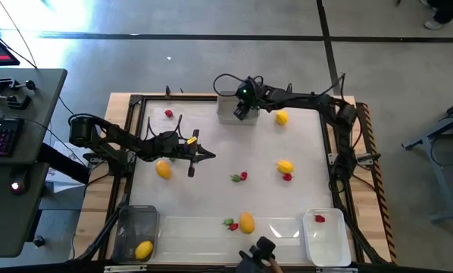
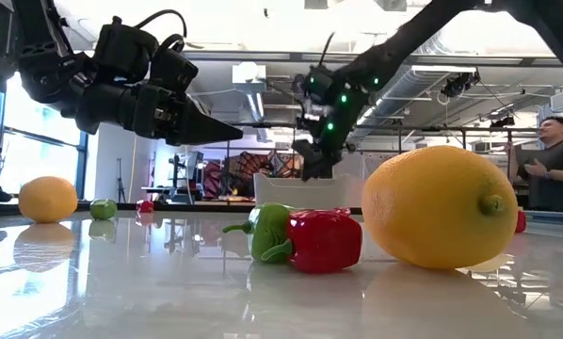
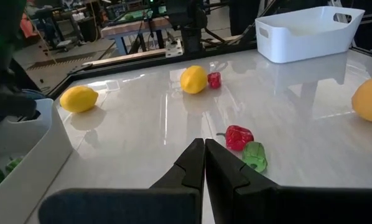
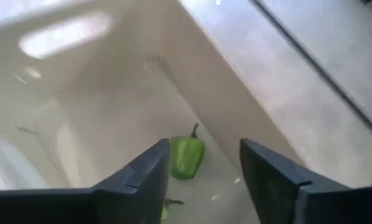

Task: Sort produce into baskets
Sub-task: Put the lemon into the black bin

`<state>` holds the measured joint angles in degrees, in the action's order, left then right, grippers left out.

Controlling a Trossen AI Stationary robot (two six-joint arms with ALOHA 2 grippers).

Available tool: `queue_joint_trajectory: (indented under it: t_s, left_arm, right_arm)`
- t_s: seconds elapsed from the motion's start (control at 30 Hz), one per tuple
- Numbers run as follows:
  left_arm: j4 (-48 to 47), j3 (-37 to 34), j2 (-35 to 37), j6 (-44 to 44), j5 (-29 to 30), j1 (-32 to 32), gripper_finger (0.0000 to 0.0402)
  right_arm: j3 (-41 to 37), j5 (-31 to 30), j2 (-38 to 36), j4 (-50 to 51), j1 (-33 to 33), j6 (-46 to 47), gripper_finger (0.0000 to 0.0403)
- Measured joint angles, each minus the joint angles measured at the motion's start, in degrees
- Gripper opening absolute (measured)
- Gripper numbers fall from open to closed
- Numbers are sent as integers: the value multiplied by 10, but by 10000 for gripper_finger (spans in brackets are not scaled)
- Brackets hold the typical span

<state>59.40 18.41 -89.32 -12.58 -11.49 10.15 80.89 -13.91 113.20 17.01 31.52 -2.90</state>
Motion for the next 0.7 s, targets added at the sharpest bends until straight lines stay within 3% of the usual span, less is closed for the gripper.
queue_joint_trajectory:
  t_s: [0.3, 0.4, 0.7]
  left_arm:
    - [-3, 0, 0, -6, 0, 0, 0]
    - [-17, 0, 0, -6, 0, 0, 0]
    - [-26, 0, 0, -9, 2, 0, 0]
  right_arm:
    - [-2, 16, -33, -8, -29, -23, 13]
    - [-28, 27, -37, -70, -40, -31, 13]
    - [-246, 21, -132, -289, -74, -14, 1]
